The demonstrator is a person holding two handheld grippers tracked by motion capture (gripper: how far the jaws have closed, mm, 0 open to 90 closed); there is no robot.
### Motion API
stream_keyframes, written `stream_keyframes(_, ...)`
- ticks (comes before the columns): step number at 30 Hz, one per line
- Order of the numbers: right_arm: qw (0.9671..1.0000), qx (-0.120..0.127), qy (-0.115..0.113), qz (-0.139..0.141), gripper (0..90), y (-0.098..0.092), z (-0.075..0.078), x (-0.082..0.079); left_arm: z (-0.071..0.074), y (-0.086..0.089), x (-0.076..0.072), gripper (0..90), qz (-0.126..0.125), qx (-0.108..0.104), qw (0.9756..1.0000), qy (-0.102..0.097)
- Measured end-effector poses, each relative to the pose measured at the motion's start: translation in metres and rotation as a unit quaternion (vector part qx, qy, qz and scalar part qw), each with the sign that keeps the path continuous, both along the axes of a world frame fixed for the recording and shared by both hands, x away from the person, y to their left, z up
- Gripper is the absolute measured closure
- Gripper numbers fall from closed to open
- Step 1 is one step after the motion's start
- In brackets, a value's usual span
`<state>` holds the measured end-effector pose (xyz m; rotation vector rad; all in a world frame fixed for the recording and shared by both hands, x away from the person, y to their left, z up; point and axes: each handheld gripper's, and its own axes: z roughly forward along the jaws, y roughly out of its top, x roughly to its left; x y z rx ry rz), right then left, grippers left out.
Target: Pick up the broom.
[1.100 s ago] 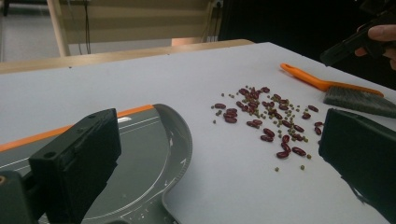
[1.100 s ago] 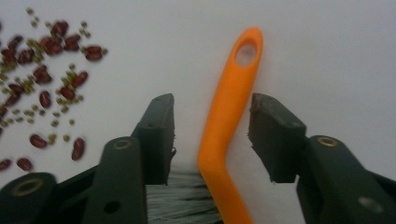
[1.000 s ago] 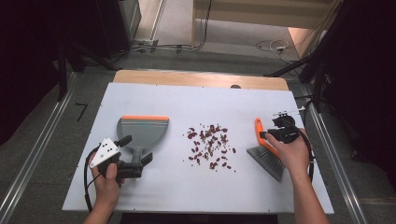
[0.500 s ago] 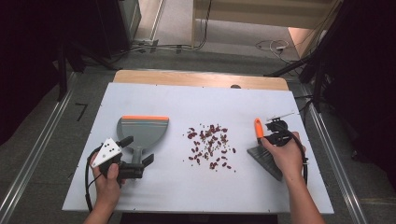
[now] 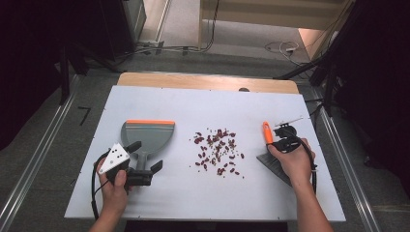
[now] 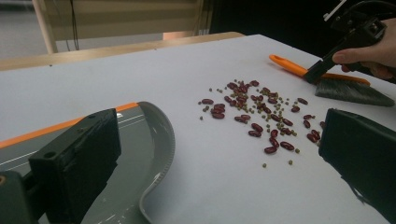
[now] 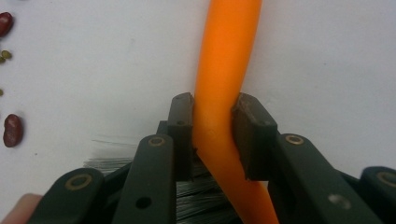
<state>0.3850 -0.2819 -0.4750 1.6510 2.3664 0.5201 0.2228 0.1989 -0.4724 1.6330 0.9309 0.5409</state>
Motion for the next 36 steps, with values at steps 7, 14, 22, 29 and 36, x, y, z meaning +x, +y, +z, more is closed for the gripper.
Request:
stream_keyframes(7, 0.9992, 0.034, -0.022, 0.006, 68.2, -0.009, -0.001, -0.006, 0.002, 0.001, -0.001, 0.0, 0.000, -0.007, 1.0000, -0.005)
stream_keyframes(14, 0.9912, 0.106, -0.079, -0.011, 68.6, -0.030, 0.010, -0.017, 0.007, 0.001, -0.003, 0.0, 0.003, -0.009, 0.9999, -0.013)
stream_keyframes(22, 0.9648, 0.194, -0.178, 0.000, 69.0, -0.043, 0.028, -0.034, 0.014, -0.007, -0.001, 0.0, -0.006, 0.003, 0.9997, -0.025)
stream_keyframes(29, 0.9362, 0.230, -0.265, 0.019, 69.1, -0.040, 0.042, -0.048, 0.022, -0.020, 0.000, 0.0, -0.021, 0.013, 0.9990, -0.036)
stream_keyframes(36, 0.9092, 0.267, -0.318, 0.031, 69.1, -0.035, 0.055, -0.059, 0.028, -0.031, 0.001, 0.0, -0.035, 0.022, 0.9983, -0.042)
